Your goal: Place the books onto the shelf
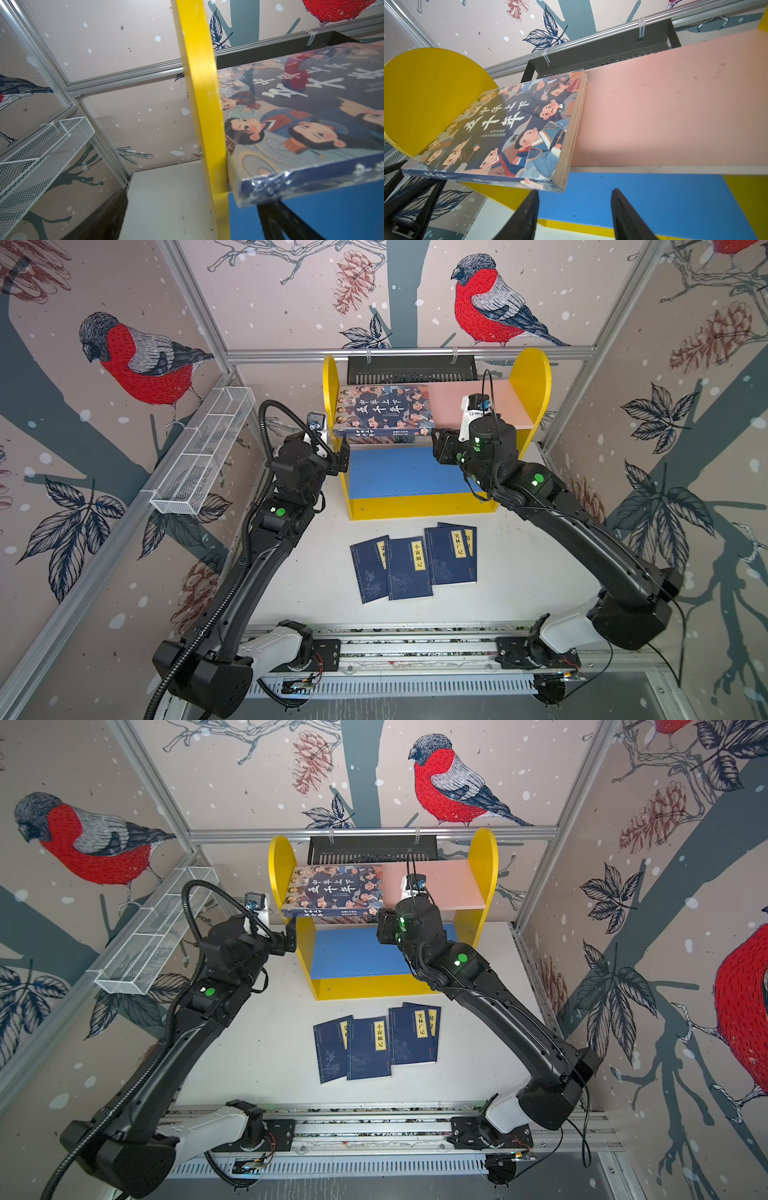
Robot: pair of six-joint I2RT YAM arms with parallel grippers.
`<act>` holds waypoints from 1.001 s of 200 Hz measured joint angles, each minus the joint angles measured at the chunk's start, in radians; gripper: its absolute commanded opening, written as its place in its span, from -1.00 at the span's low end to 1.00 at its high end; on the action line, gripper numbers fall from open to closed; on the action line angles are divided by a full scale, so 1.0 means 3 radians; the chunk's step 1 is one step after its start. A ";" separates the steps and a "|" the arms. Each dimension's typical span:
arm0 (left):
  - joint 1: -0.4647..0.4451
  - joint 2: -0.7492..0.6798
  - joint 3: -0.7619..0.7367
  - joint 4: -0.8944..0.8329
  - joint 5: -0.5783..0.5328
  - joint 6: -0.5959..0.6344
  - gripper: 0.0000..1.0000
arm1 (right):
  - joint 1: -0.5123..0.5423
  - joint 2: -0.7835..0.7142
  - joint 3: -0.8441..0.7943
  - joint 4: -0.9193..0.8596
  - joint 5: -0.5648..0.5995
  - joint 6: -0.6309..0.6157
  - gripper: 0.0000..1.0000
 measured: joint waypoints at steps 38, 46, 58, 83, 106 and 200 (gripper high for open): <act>0.0006 0.0010 0.0008 0.0001 0.0009 0.0000 0.94 | 0.0000 0.0042 0.0001 -0.0006 -0.0003 0.0000 0.13; 0.0008 0.0017 0.0013 0.0000 0.0009 0.0000 0.94 | -0.0001 0.0061 0.0008 -0.0010 -0.0003 0.0000 0.13; 0.0009 0.0022 0.0017 0.0001 0.0010 0.0000 0.94 | -0.0001 0.0088 0.0020 -0.0009 -0.0003 -0.0001 0.13; 0.0010 0.0032 0.0017 0.0001 0.0020 0.0001 0.94 | -0.0009 0.0128 0.0064 -0.0032 -0.0004 -0.0008 0.13; 0.0019 0.0041 0.0017 0.0001 0.0037 0.0014 0.94 | -0.0014 0.0148 0.0100 -0.0038 -0.0004 -0.0008 0.13; 0.0046 0.0109 0.0067 -0.0037 0.0067 0.0061 0.94 | -0.0037 0.0327 0.0334 -0.0090 -0.0001 -0.0019 0.13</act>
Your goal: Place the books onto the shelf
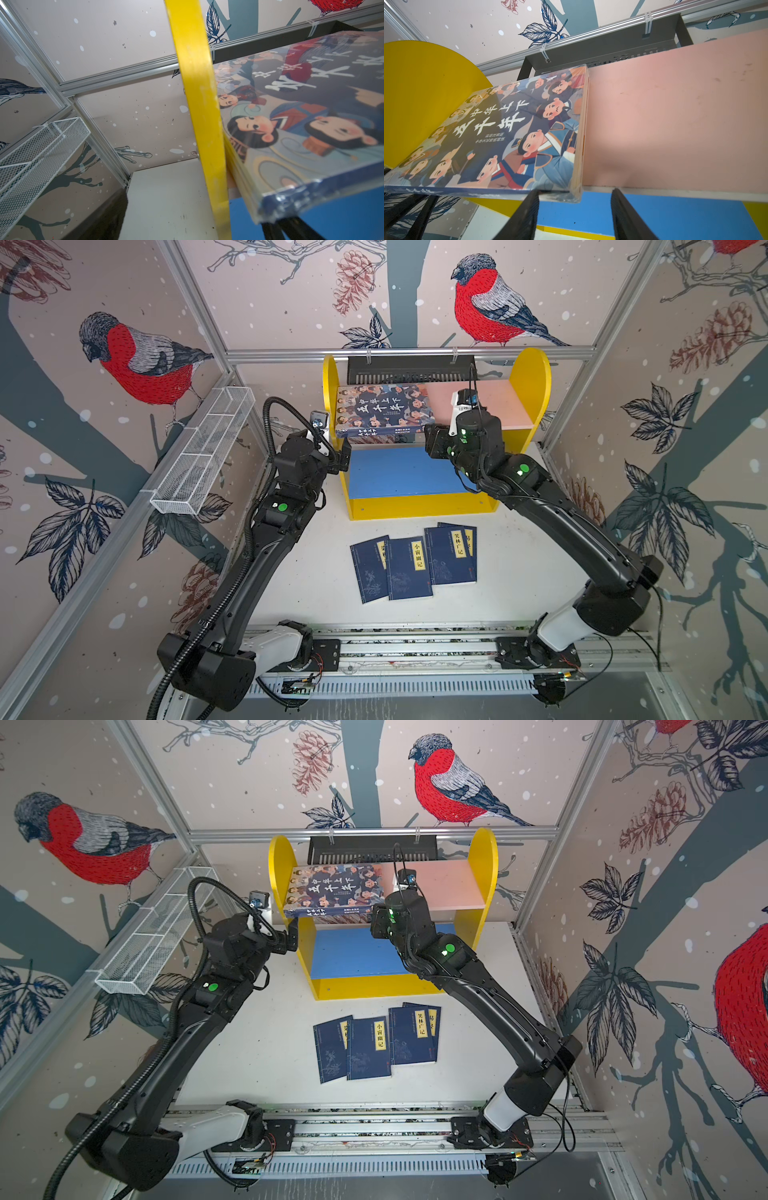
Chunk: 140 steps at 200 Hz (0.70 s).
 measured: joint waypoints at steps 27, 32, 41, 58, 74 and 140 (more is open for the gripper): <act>0.0020 0.0001 0.0006 -0.0017 -0.0009 0.0000 0.94 | 0.0000 0.0027 0.0039 -0.0022 -0.0003 -0.0005 0.13; 0.0025 0.0003 0.0006 -0.0020 -0.0011 0.0000 0.94 | 0.0000 0.0031 0.0043 -0.0023 -0.0003 -0.0005 0.13; 0.0036 0.0005 0.0011 -0.0031 -0.0020 -0.0001 0.94 | 0.0000 0.0037 0.0048 -0.0027 -0.0003 -0.0006 0.13; 0.0058 0.0010 0.0019 -0.0043 -0.0025 -0.0001 0.94 | 0.0000 0.0047 0.0058 -0.0031 -0.0004 -0.0022 0.13; 0.0074 0.0017 0.0036 -0.0062 -0.0023 -0.0003 0.93 | 0.0000 0.0052 0.0071 -0.0036 -0.0006 -0.0050 0.13; 0.0095 -0.0361 -0.0182 -0.0113 0.0120 -0.0043 0.94 | 0.0009 0.0003 0.0037 -0.0041 -0.0055 -0.0051 0.15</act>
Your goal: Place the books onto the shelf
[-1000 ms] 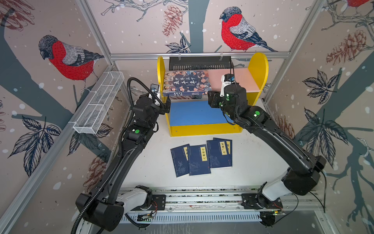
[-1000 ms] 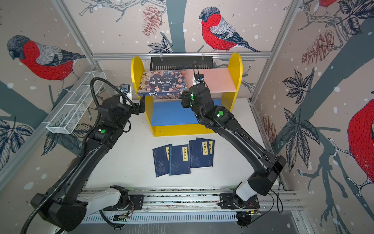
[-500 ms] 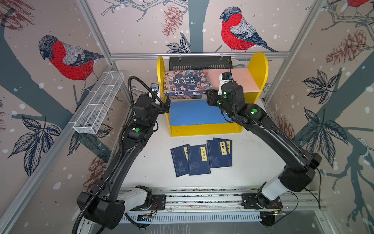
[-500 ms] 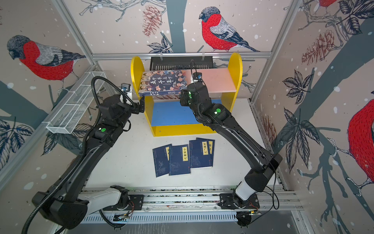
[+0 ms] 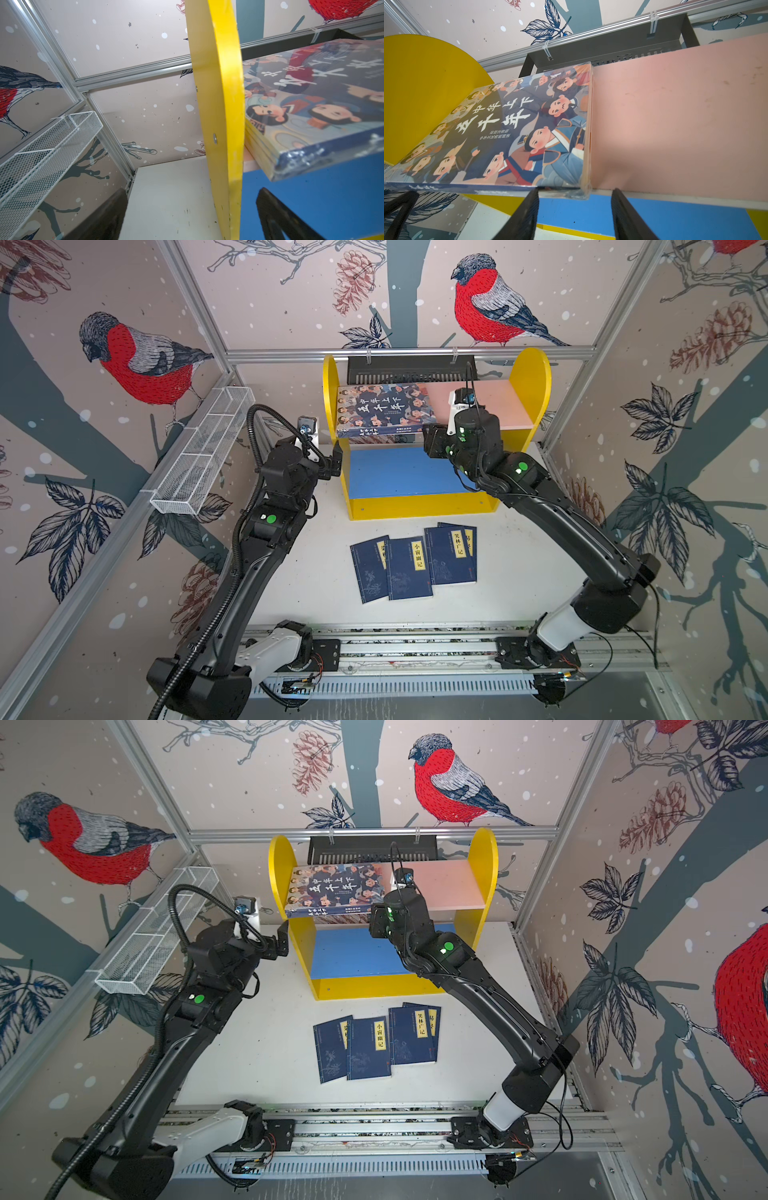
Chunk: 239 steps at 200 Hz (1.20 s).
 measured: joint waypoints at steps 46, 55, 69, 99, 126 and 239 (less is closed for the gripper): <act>0.0000 0.0067 0.0034 0.0001 0.0245 0.0019 0.94 | 0.0005 -0.0253 -0.0280 0.0023 -0.0043 0.0013 0.18; 0.0000 0.0111 0.0070 0.0000 0.0292 0.0019 0.94 | 0.0005 -0.0309 -0.0341 0.0027 -0.0048 0.0015 0.18; 0.0000 0.0156 0.0116 0.0003 0.0342 0.0018 0.94 | 0.0004 -0.0381 -0.0406 0.0029 -0.0047 0.0064 0.18; 0.0000 0.0187 0.0173 0.0008 0.0446 0.0018 0.94 | 0.0003 -0.0450 -0.0453 0.0043 -0.0048 0.0079 0.18; 0.0000 0.0193 0.0228 0.0015 0.0493 0.0017 0.94 | -0.0001 -0.0460 -0.0465 0.0060 -0.0047 0.0088 0.19; 0.0010 0.0280 0.0256 0.0163 0.0360 0.0106 0.94 | -0.0123 -0.0441 -0.0460 0.0117 -0.0092 0.0090 0.21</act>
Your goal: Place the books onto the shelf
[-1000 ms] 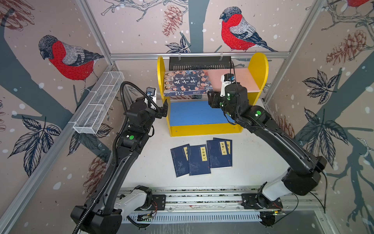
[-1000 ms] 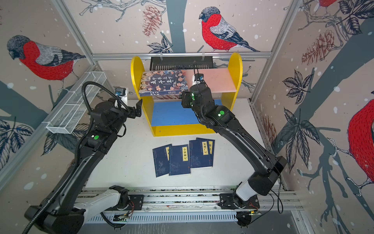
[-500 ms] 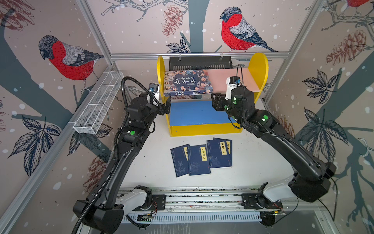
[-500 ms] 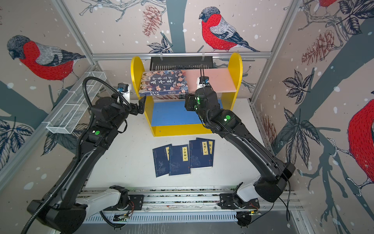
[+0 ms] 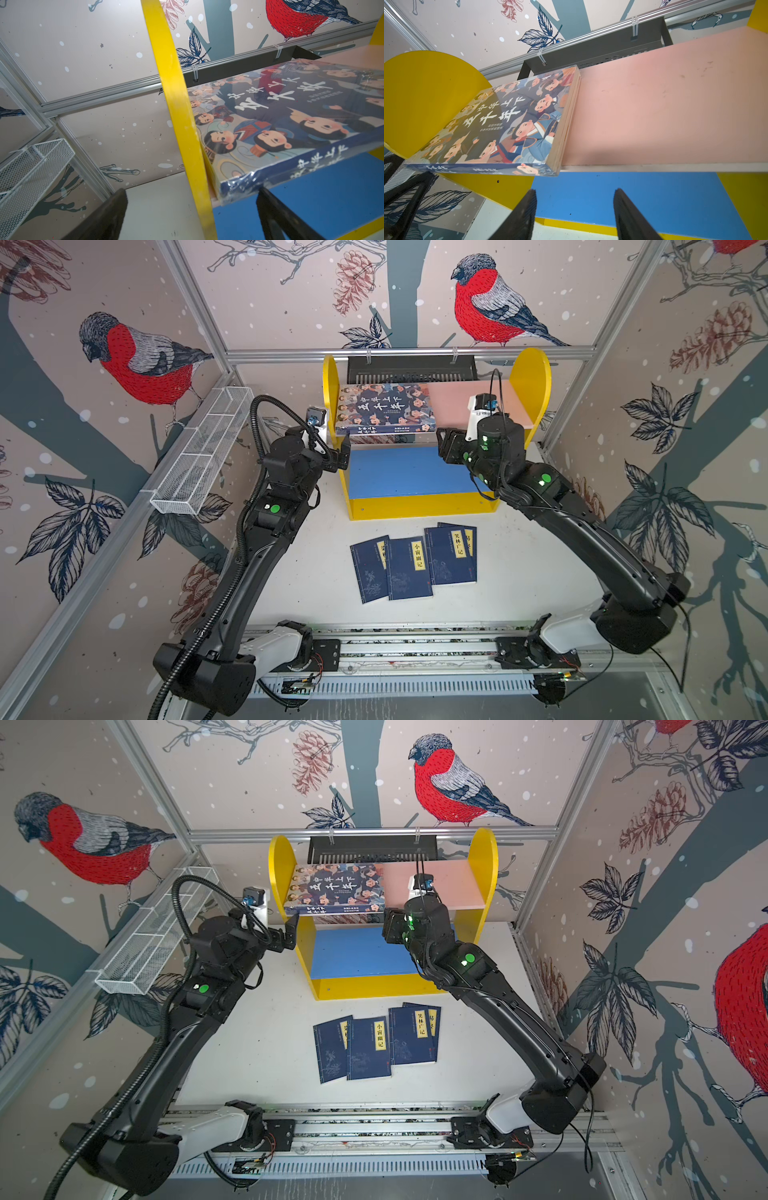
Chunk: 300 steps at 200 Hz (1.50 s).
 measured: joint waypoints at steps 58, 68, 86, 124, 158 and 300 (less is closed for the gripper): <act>0.0004 -0.0216 -0.0018 -0.0145 0.0056 -0.0125 0.94 | -0.0164 0.0017 0.0127 0.0043 -0.0315 0.0084 0.24; 0.0004 -0.0248 -0.0018 -0.0203 0.0056 -0.0173 0.94 | -0.0214 0.0046 0.0178 0.0079 -0.0413 0.0123 0.24; 0.0004 -0.0289 -0.0010 -0.0313 0.0052 -0.0181 0.94 | -0.0268 0.0114 0.0243 0.0095 -0.0584 0.0188 0.23; 0.0004 -0.0295 -0.0018 -0.0336 -0.0011 -0.0183 0.94 | -0.0258 0.0146 0.0251 0.0095 -0.0776 0.0258 0.14; 0.0004 -0.0198 -0.0010 -0.0317 -0.0029 -0.0178 0.94 | -0.0256 0.0172 0.0251 0.0086 -0.0810 0.0257 0.02; 0.0004 -0.0032 0.0140 -0.0240 0.0048 -0.0248 0.94 | -0.0174 0.0352 0.0282 -0.0066 -0.0657 0.0083 -0.10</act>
